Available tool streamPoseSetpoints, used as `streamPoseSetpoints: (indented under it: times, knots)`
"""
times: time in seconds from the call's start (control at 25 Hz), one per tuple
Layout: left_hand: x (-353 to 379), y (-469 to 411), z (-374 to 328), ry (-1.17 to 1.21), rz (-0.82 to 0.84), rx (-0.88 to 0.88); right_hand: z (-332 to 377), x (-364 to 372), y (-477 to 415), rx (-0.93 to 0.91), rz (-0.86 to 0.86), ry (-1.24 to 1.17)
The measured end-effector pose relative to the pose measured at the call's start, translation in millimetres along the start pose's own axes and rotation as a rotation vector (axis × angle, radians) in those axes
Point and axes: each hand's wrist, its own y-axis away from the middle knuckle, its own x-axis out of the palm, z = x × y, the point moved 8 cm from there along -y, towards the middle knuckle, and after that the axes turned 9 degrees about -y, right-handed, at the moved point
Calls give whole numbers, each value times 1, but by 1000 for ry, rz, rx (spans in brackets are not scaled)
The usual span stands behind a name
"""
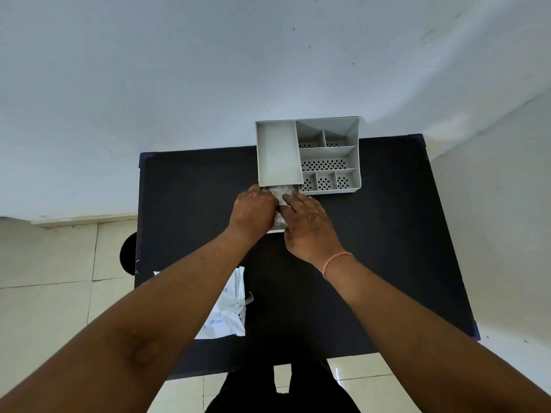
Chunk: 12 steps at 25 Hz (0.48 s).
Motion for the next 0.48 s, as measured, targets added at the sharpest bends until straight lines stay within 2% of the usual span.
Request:
streamPoseSetpoints:
  times: [0.08,0.16,0.28,0.36,0.48]
  knots:
    - [9,0,2,68,1,4,-2,15,-3,24,189,52]
    - [17,5,8,188,-21,3,-6,23,-7,20,296,152]
    - [14,26,18,345,-215,-4,-10,28,-9,9,372,255]
    - [11,43,20,352,-297,-5,-8,28,-12,13,402,284]
    - [20,62,12,292,-243,43,-5,29,-17,24,439,304]
